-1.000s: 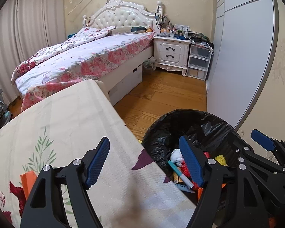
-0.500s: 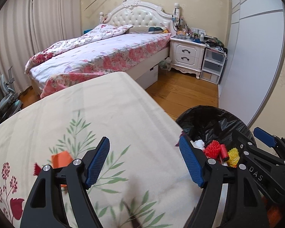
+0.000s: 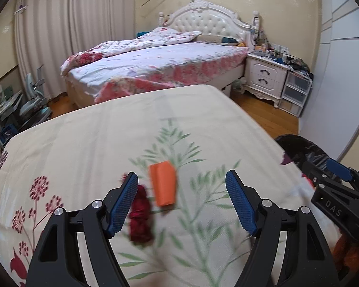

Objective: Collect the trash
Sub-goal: 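Move both open tools back over the remaining items on the bed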

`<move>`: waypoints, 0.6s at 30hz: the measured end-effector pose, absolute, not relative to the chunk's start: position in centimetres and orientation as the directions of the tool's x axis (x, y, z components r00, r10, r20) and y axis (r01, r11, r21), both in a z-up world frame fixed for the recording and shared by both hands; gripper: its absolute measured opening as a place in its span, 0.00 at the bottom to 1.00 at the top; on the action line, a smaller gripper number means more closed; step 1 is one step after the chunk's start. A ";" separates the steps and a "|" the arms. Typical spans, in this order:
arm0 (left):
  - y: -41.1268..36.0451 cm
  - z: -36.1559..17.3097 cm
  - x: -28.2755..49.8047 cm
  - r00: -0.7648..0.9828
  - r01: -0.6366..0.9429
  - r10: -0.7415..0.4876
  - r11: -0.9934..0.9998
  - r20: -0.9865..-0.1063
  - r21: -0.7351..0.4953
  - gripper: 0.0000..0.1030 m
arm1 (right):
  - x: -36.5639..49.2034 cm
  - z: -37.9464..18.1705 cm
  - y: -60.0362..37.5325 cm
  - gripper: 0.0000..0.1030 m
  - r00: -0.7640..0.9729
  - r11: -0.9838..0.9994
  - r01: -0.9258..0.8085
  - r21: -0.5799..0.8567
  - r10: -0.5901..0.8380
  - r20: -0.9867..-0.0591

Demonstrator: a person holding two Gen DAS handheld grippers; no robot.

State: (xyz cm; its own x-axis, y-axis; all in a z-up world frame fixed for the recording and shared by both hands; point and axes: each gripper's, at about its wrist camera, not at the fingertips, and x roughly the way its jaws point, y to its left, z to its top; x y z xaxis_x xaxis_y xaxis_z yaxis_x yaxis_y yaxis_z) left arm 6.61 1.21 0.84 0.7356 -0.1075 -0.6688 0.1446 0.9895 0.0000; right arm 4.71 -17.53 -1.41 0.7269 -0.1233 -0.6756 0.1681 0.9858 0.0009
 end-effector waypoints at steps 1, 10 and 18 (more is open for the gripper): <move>1.8 0.7 6.5 0.735 0.130 -0.096 0.991 -0.671 0.002 0.71 | 4.7 -1.4 -17.0 0.59 0.727 0.988 0.156 -0.001 -0.115 -0.676; 5.9 -1.2 6.3 0.702 0.052 -0.034 0.999 -0.711 0.003 0.71 | 5.1 -1.6 -13.1 0.59 0.725 0.997 0.072 -0.013 -0.061 -0.686; 6.1 -2.4 7.3 0.665 0.066 -0.033 0.998 -0.746 0.014 0.64 | 5.3 -1.9 -11.9 0.59 0.718 0.999 0.046 -0.020 -0.047 -0.695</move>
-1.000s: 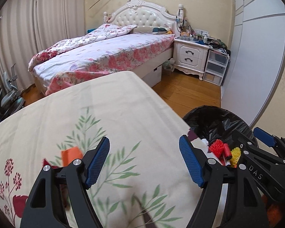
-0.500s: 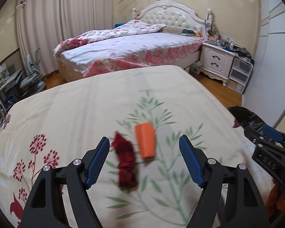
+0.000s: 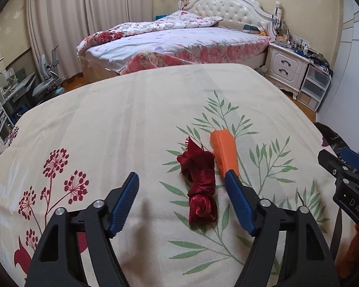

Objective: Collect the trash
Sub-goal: 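Move both open tools back over the remaining items on the bed, then grasp the dark red cloth with the left tool while the right tool grasps the orange paper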

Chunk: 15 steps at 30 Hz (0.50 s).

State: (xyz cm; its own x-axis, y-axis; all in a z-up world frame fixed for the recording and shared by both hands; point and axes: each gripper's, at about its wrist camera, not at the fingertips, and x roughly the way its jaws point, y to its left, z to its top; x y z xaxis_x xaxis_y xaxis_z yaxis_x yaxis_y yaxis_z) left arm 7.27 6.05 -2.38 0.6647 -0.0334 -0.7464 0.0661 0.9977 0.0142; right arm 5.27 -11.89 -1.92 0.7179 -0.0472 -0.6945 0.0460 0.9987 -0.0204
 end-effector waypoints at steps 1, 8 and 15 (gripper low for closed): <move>6.0 -2.6 7.4 0.654 0.073 -0.039 0.997 -0.755 0.012 0.63 | 5.3 -1.9 -11.8 0.59 0.717 0.999 0.045 -0.021 -0.047 -0.695; 5.6 -3.2 7.8 0.620 0.122 -0.074 0.992 -0.781 0.003 0.32 | 5.5 -2.2 -11.3 0.59 0.712 0.999 0.034 -0.023 -0.040 -0.701; 6.1 -2.9 7.1 0.635 0.119 -0.077 0.993 -0.768 -0.002 0.23 | 5.6 -2.3 -10.2 0.59 0.709 1.000 0.009 -0.029 -0.027 -0.705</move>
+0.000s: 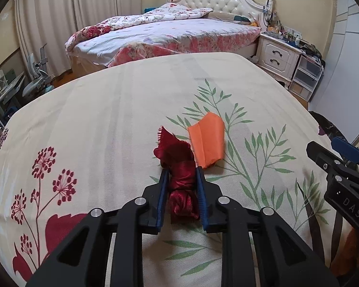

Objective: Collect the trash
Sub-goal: 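Grasp the dark red cloth with the left tool while the right tool grasps the orange paper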

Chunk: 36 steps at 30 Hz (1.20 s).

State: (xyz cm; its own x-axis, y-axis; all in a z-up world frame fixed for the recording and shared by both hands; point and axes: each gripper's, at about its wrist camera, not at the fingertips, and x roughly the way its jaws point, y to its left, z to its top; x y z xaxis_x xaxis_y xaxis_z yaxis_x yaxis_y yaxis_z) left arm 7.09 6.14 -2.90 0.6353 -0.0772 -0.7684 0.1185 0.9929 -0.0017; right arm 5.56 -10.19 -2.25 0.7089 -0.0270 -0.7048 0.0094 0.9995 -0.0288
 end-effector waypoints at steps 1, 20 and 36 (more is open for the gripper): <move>6.4 -2.8 7.0 0.640 0.113 -0.073 0.994 -0.765 0.001 0.23 | 5.6 -2.3 -10.0 0.59 0.709 1.000 0.006 -0.029 -0.025 -0.705; 17.0 -2.4 6.7 0.642 -0.106 0.077 0.994 -0.763 0.012 0.23 | 7.0 -2.0 -1.8 0.59 0.692 0.985 -0.169 -0.026 0.100 -0.715; 19.6 -2.8 6.9 0.633 -0.133 0.055 0.990 -0.772 -0.039 0.23 | 10.0 -3.4 2.4 0.59 0.630 0.976 -0.216 -0.040 0.108 -0.769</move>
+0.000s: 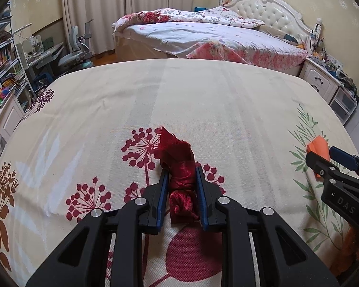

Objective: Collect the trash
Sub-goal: 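Grasp the dark red cloth with the left tool while the right tool grasps the orange paper, then carry the red cloth and orange paper over the trash bin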

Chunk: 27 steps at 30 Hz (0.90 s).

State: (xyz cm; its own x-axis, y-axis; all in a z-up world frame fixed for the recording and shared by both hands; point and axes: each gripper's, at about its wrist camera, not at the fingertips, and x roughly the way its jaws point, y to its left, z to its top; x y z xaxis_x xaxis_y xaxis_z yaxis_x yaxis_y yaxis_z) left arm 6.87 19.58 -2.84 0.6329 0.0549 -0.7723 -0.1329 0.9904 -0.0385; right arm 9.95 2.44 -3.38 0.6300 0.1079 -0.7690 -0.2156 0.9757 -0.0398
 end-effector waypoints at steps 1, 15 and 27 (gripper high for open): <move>19.7 -2.9 6.9 0.633 -0.133 0.053 0.990 -0.772 -0.041 0.23 | 10.1 -3.5 2.4 0.59 0.624 0.976 -0.213 -0.039 0.106 -0.774; 19.9 -2.8 6.7 0.635 -0.133 0.039 0.989 -0.772 -0.059 0.23 | 9.9 -3.8 2.8 0.28 0.609 0.972 -0.229 -0.049 0.104 -0.786; 19.6 -2.4 6.5 0.647 -0.124 0.043 0.991 -0.761 -0.049 0.23 | 8.6 -3.7 1.1 0.27 0.612 0.977 -0.211 -0.027 0.110 -0.783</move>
State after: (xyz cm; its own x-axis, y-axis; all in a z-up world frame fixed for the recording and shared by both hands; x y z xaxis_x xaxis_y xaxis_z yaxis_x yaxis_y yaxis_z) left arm 6.46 19.64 -2.39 0.6473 0.0434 -0.7610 -0.1244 0.9910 -0.0492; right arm 8.58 1.08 -3.67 0.6121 0.1100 -0.7831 -0.2107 0.9772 -0.0274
